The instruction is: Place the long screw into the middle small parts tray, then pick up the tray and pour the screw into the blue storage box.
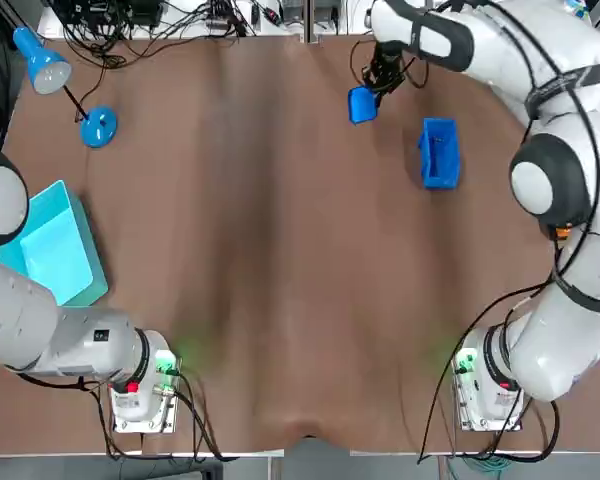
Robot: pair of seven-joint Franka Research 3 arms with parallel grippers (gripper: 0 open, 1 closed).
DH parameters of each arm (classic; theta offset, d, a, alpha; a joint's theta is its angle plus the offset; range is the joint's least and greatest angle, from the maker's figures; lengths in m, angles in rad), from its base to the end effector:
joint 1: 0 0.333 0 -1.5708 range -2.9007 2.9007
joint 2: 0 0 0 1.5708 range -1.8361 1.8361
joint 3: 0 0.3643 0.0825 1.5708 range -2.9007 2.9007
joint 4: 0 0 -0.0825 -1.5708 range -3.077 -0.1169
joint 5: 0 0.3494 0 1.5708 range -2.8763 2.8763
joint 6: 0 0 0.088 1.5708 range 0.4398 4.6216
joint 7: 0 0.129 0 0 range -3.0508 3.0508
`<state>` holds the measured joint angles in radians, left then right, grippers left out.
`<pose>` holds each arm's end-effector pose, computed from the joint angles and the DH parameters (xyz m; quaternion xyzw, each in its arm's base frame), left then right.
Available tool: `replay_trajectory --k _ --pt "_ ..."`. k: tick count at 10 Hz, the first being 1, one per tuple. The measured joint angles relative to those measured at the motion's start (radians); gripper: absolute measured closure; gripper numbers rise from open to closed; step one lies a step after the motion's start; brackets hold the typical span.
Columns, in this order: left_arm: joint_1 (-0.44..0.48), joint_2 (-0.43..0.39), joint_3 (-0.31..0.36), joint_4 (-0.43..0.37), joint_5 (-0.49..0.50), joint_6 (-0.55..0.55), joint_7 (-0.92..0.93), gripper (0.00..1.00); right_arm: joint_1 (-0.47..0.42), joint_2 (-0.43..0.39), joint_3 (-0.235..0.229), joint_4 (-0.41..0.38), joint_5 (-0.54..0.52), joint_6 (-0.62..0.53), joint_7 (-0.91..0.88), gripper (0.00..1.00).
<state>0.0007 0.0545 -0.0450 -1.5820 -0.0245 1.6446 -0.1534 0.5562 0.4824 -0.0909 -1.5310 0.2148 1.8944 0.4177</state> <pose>0.5447 -0.0264 0.6234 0.9984 0.0554 0.0027 0.0138 0.5815 0.3256 0.4060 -0.9952 0.0124 0.0857 0.0460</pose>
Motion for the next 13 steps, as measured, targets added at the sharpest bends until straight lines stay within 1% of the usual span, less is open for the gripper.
replay_trajectory --k 1,3,6,8,10,11,13 --pt "0.001 0.006 0.002 0.007 0.012 0.000 0.001 0.01 0.018 0.041 0.002 0.001 0.038 0.054 0.011 0.99" --pt "0.001 0.007 0.003 0.011 0.026 -0.001 0.027 0.01 0.067 0.115 0.005 0.014 0.051 0.145 0.072 0.99" --pt "0.001 0.007 0.001 0.014 0.026 -0.001 0.041 0.00 0.147 0.222 0.010 0.069 0.103 0.272 0.122 0.99" --pt "0.001 0.007 0.001 0.015 0.026 -0.001 0.041 0.00 0.190 0.281 0.010 0.099 0.106 0.298 0.163 0.99" --pt "0.001 0.007 0.001 0.017 0.026 -0.001 0.042 0.00 0.188 0.326 0.003 0.102 0.114 0.335 0.165 0.99" --pt "0.001 0.007 0.001 0.017 0.026 -0.001 0.042 0.00 0.187 0.341 0.001 0.106 0.116 0.339 0.165 0.99" --pt "0.001 0.007 0.001 0.017 0.026 -0.001 0.042 0.00 0.187 0.344 0.001 0.109 0.121 0.339 0.165 0.99"
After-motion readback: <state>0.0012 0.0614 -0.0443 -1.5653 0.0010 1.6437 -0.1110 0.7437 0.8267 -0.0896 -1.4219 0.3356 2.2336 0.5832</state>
